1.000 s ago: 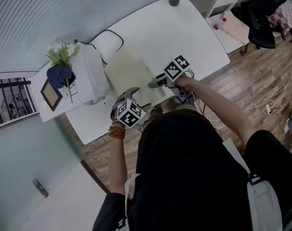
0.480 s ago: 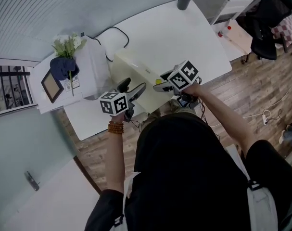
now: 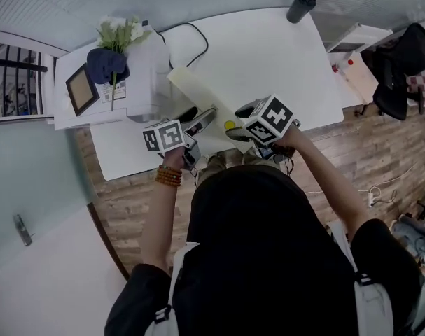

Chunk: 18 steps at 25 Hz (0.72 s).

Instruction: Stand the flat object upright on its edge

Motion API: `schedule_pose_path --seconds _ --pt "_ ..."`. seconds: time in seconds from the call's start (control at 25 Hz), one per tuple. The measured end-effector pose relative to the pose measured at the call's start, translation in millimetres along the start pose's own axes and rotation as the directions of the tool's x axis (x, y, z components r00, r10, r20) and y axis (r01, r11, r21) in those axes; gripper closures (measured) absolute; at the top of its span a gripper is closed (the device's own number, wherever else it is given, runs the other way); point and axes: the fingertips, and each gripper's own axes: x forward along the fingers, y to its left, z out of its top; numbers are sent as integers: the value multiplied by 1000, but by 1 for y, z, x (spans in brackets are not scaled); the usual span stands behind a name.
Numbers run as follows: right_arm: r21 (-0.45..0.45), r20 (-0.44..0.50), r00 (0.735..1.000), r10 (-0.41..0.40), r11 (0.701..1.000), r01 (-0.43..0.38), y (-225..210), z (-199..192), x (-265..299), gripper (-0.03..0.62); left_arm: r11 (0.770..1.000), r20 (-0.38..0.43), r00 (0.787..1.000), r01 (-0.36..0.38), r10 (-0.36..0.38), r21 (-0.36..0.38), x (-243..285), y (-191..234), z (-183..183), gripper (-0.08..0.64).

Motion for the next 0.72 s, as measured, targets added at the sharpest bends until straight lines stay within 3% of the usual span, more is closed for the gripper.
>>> schedule_pose_path --seconds 0.2,0.4,0.56,0.72 --pt "124 41 980 196 972 -200 -12 14 -5 337 999 -10 999 33 -33 -23 -2 -5 -12 170" --pt "185 4 926 378 910 -372 -11 15 -1 337 996 -21 997 70 -71 -50 2 -20 -26 170" --pt "186 -20 916 400 902 -390 -16 10 3 337 995 -42 996 81 -83 -61 1 -21 -32 170" --pt "224 43 920 391 893 -390 -30 20 6 337 993 -33 996 76 -79 -89 -3 -16 -33 170"
